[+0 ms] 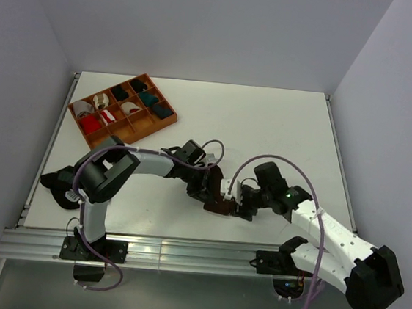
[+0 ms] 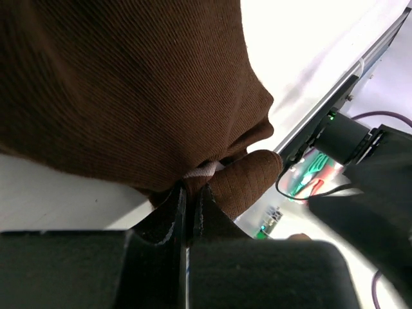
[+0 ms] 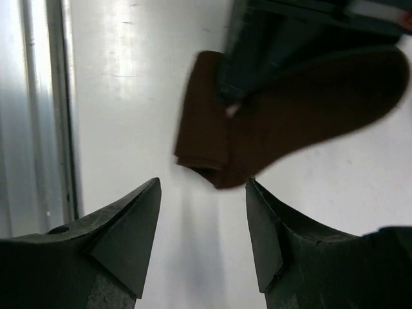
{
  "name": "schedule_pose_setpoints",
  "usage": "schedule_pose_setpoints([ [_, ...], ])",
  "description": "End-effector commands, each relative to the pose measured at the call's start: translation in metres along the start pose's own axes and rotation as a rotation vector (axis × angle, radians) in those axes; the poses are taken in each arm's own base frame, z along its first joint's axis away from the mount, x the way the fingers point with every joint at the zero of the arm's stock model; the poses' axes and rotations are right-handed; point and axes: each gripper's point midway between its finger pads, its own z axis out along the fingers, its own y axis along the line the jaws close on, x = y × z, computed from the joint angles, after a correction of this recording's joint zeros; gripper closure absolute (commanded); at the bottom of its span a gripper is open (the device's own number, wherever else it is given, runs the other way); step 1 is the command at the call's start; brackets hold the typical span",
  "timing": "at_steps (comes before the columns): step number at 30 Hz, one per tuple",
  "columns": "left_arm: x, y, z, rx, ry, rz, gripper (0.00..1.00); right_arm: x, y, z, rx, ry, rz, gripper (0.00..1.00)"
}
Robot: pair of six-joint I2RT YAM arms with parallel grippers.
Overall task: Roll the socks
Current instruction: Roll the sock at the center of the board.
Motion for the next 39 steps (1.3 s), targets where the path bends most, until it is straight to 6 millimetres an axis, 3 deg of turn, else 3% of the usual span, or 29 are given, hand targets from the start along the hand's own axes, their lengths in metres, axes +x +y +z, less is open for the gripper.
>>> schedule_pose_setpoints([
  [1, 0.016, 0.033, 0.006, -0.126, 0.075, -0.082, 1.0, -0.003, 0.012, 0.015, 0.009, 0.012, -0.118, 0.37],
  [6, 0.016, 0.034, 0.01, -0.125, 0.084, -0.096, 1.0, -0.004, 0.019, 0.029, 0.006, 0.043, -0.17, 0.36],
  [12, 0.015, 0.032, 0.01, -0.106, 0.085, -0.098, 1.0, -0.005, 0.01, 0.041, 0.069, 0.075, -0.22, 0.36],
  [21, 0.01, 0.027, 0.006, -0.087, 0.08, -0.097, 1.0, 0.005, 0.024, 0.054, 0.042, 0.116, -0.26, 0.38],
  [24, 0.009, 0.024, 0.006, -0.073, 0.079, -0.094, 1.0, 0.011, 0.023, 0.057, 0.042, 0.15, -0.246, 0.46],
  [29, 0.007, 0.018, 0.004, -0.033, 0.074, -0.088, 0.99, 0.023, 0.023, 0.064, 0.042, 0.188, -0.216, 0.67],
  [32, 0.002, 0.016, -0.001, -0.035, 0.043, -0.035, 0.9, 0.023, 0.032, 0.064, -0.019, 0.198, -0.199, 0.76],
  [33, -0.002, 0.016, -0.003, -0.053, 0.018, -0.014, 0.87, 0.015, 0.031, 0.064, -0.034, 0.19, -0.196, 0.76],
  [34, -0.008, 0.019, -0.004, -0.077, -0.023, 0.007, 0.84, 0.023, 0.039, 0.062, -0.083, 0.233, -0.17, 0.79],
  [36, -0.019, 0.018, -0.015, -0.105, -0.114, 0.053, 0.76, 0.013, 0.045, 0.062, -0.152, 0.212, -0.141, 0.8],
  [37, -0.027, 0.02, -0.019, -0.131, -0.171, 0.071, 0.73, 0.02, 0.052, 0.06, -0.204, 0.245, -0.111, 0.81],
  [39, -0.035, 0.015, -0.032, -0.132, -0.261, 0.109, 0.66, 0.017, 0.052, 0.06, -0.243, 0.244, -0.074, 0.81],
])
